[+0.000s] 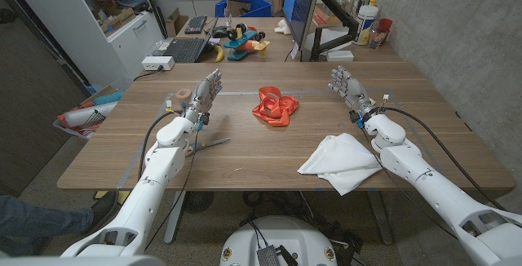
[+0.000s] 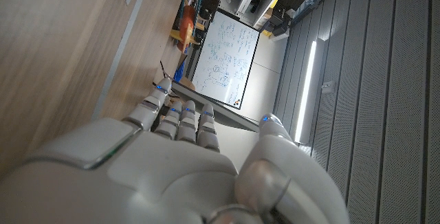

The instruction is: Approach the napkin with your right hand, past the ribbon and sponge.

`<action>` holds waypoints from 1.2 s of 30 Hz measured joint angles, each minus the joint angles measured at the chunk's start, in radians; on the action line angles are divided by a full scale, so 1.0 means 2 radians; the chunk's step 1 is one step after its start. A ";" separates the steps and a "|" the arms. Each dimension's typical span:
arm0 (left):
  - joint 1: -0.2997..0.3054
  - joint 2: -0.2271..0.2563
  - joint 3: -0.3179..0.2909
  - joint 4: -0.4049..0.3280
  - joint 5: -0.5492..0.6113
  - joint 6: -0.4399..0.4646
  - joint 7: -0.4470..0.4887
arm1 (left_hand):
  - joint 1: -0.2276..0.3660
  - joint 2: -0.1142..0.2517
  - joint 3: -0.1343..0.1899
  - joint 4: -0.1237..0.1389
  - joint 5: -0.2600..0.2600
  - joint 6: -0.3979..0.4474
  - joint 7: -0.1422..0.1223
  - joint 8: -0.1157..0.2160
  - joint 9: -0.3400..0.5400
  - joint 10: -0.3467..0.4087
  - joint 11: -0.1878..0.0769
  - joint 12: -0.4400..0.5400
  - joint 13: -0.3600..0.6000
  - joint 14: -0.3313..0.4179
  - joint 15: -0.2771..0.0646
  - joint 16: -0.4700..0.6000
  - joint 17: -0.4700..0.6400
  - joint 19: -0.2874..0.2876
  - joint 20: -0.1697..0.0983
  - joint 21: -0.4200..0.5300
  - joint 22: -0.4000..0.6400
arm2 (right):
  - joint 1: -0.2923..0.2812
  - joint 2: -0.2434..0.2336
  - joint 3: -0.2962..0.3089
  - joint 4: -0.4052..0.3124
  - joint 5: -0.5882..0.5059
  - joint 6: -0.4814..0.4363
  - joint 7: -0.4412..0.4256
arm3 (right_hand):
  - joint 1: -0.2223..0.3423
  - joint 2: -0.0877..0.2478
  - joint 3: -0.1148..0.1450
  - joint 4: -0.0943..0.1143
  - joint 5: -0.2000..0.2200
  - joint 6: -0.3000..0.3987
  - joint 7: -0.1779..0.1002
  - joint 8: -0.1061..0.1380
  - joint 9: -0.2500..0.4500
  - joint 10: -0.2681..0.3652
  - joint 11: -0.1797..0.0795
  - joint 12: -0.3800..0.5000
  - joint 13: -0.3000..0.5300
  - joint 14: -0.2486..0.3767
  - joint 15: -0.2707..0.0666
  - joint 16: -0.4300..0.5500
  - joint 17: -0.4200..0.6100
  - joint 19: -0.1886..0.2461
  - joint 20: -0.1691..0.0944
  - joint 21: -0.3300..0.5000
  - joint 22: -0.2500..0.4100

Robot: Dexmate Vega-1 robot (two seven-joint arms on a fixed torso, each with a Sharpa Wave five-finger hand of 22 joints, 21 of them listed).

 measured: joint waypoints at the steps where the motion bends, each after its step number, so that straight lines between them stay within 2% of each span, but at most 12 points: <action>1: 0.000 0.000 0.000 0.000 0.000 0.000 0.000 | 0.000 0.000 0.000 0.000 0.000 0.000 0.000 0.000 0.000 0.000 0.000 0.000 0.000 0.000 0.000 0.000 0.000 0.000 0.000 0.000 0.000 | -0.001 -0.001 0.000 -0.001 -0.001 0.002 0.001 | 0.000 0.000 0.000 0.000 0.000 0.000 0.000 0.000 0.000 0.000 0.000 0.000 0.000 0.000 0.000 0.000 0.000 0.000 0.000 0.000 0.000; 25: -0.001 0.000 -0.003 -0.007 0.005 0.006 -0.004 | 0.000 0.000 0.000 0.000 0.000 0.000 0.000 0.000 0.000 0.000 0.000 0.000 0.001 0.000 0.000 0.000 0.000 -0.005 0.005 0.000 0.000 | -0.015 -0.023 -0.003 -0.019 -0.015 0.030 0.023 | -0.003 0.003 0.000 0.000 0.000 -0.011 -0.011 -0.003 0.000 -0.005 -0.005 0.000 0.000 0.003 0.003 0.002 -0.002 0.007 0.002 -0.002 0.000; 32: 0.001 0.001 -0.003 -0.011 0.005 0.007 -0.004 | 0.000 0.000 0.000 0.000 0.000 0.000 0.000 0.000 0.000 0.000 0.000 0.000 0.001 0.000 0.000 0.000 0.000 -0.005 0.005 0.000 0.000 | -0.020 -0.030 -0.003 -0.022 -0.017 0.038 0.031 | -0.005 0.000 -0.002 0.002 0.000 -0.012 -0.012 -0.003 0.000 -0.005 -0.005 0.000 0.000 0.007 -0.002 0.002 -0.002 0.013 0.000 -0.002 0.000; 36: 0.004 0.002 -0.003 -0.014 0.006 0.007 -0.004 | 0.000 0.000 0.000 0.000 0.000 0.000 0.000 0.000 0.000 0.000 0.000 0.000 0.001 0.000 0.000 0.000 0.000 -0.005 0.005 0.000 0.000 | -0.023 -0.034 -0.003 -0.025 -0.018 0.044 0.036 | -0.006 0.000 -0.004 0.000 0.000 -0.012 -0.012 -0.003 0.000 -0.005 -0.005 0.000 0.000 0.008 -0.003 0.002 -0.002 0.013 0.000 -0.002 0.000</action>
